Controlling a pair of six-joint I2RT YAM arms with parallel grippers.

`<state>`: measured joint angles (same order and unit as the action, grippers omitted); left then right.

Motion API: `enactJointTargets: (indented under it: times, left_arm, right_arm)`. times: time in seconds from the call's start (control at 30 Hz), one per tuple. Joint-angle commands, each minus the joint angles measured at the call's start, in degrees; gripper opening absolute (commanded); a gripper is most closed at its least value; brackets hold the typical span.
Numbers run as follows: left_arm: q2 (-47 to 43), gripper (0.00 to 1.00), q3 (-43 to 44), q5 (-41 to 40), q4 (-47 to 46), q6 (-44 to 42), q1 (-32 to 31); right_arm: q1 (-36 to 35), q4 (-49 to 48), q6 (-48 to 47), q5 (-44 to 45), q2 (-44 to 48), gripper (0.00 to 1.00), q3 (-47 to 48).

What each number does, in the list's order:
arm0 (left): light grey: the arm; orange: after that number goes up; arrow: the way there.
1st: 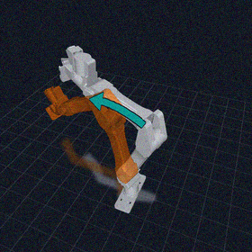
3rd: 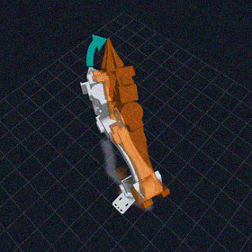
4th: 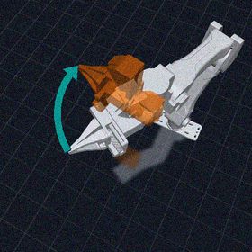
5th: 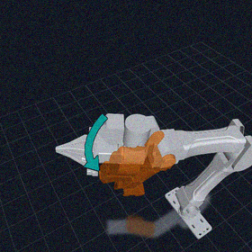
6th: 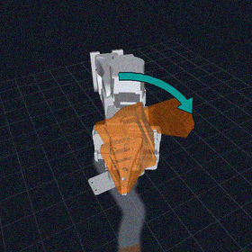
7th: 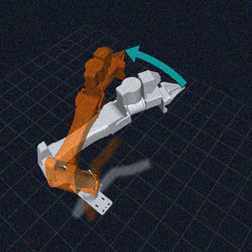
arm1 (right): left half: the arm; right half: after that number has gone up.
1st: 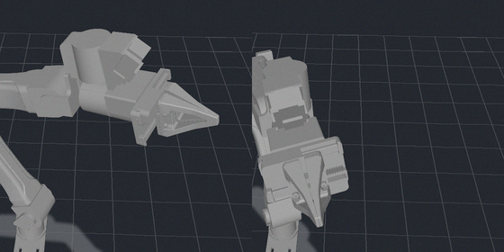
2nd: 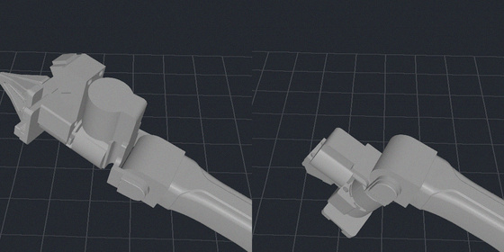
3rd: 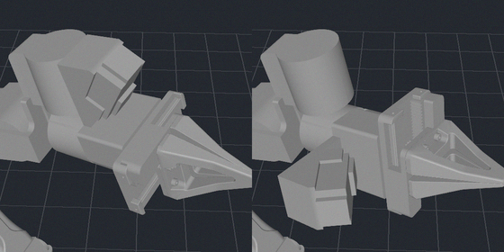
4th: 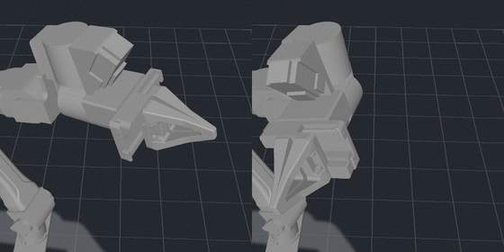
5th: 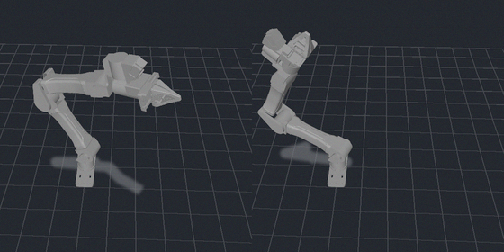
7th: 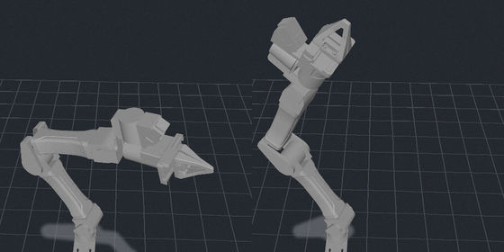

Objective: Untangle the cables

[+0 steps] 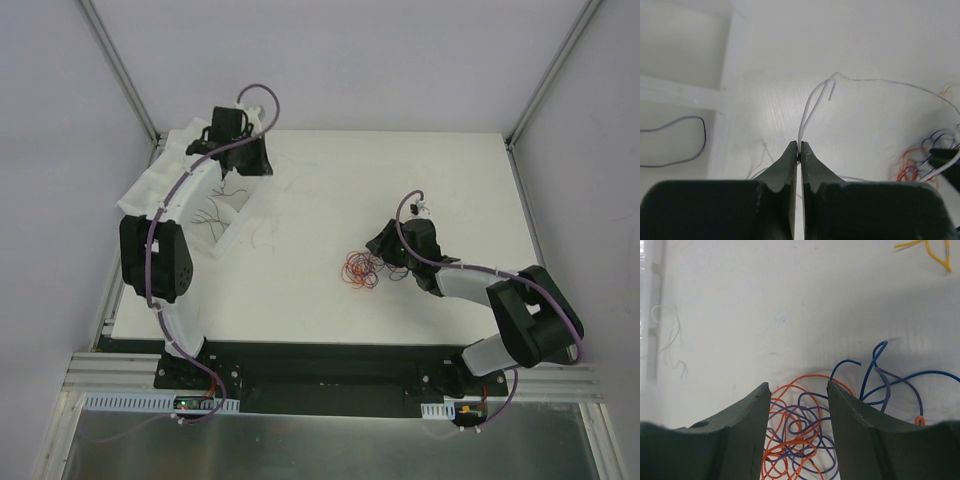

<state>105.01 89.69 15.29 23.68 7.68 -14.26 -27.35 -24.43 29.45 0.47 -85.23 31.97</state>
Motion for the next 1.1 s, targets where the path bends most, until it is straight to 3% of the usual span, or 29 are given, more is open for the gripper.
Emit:
enactJointTargets:
  times: [0.0,0.3,0.43,0.73,1.07]
  left_arm:
    - [4.5,0.00,12.1,14.0,-3.5,8.2,4.8]
    - [21.9,0.00,40.4,24.4,-15.3,19.4,13.4]
    - [24.5,0.00,50.8,25.5,-18.2,20.6,15.8]
    - [18.2,0.00,48.3,25.8,-28.8,23.8,18.7]
    - [19.6,0.00,54.3,27.5,-36.6,28.0,20.1]
  right_arm:
    - [-0.2,-12.3,-1.2,-4.3,4.1,0.52,-3.4]
    - [-0.1,-14.8,-0.2,-3.0,-0.4,0.52,-1.8]
    - [-0.1,-13.9,0.2,-3.5,-3.5,0.52,0.5]
    - [-1.3,-12.4,-0.7,-2.2,-4.1,0.52,1.8]
    - [-2.8,-11.2,-2.1,-0.8,-4.0,0.52,2.6]
